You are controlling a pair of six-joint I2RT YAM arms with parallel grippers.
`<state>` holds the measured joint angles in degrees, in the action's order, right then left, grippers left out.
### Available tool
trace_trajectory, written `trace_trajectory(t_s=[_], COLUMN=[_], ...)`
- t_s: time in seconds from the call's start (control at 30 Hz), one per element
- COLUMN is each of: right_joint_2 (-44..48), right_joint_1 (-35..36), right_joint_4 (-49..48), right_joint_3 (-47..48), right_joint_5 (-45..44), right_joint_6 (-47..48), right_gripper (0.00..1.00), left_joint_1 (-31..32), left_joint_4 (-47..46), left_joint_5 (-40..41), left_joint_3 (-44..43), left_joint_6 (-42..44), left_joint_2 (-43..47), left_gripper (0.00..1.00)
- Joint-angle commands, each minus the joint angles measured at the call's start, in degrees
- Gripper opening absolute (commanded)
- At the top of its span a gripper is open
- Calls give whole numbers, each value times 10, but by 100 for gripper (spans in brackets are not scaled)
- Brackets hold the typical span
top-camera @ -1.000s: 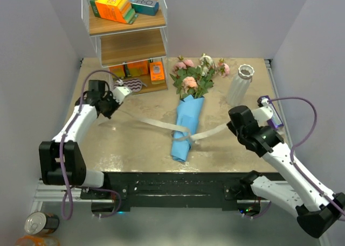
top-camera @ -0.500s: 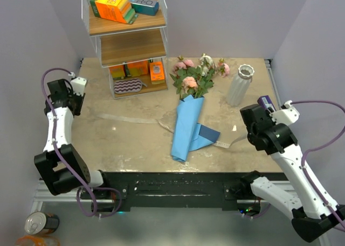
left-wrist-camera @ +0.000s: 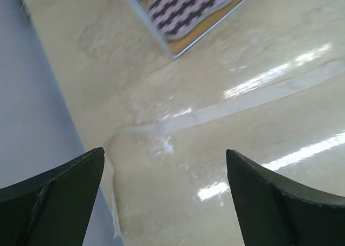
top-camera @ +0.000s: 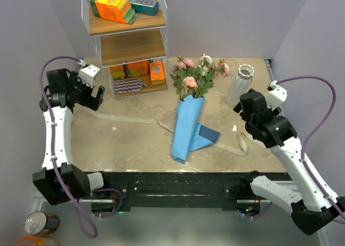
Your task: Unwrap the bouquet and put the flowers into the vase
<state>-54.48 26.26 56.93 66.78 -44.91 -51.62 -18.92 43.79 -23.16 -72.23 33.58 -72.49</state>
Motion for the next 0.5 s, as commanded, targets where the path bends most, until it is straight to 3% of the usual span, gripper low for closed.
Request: trace_trajectory(t_s=[0.0,0.03,0.13,0.3,0.37,0.47], right_joint_2=[-64,-91,-164,-173,-204,-265], right_joint_1=[121,155,223,276,311,430], right_joint_4=[-73,-55,-37,-174,-185,-168], right_joint_3=[26,53,82,29,26,20], right_joint_5=[15,-46,-70,-20,-48,-115], right_joint_6=[48,33,2,83,101,136], right_gripper=[80,82,83,80,80,84], left_joint_1=[97,102,131,229,236,236], left_joint_4=[35,37,52,-17,-34,-34], left_joint_5=[-97,-142,-202,-196,-202,-210], left_joint_3=[-27,-32,-33,25,31,31], left_joint_6=[-33,-47,-57,-90,-102,-103], left_joint_2=[18,12,-24,-32,-41,-64], left_gripper=[99,99,99,99,99,99])
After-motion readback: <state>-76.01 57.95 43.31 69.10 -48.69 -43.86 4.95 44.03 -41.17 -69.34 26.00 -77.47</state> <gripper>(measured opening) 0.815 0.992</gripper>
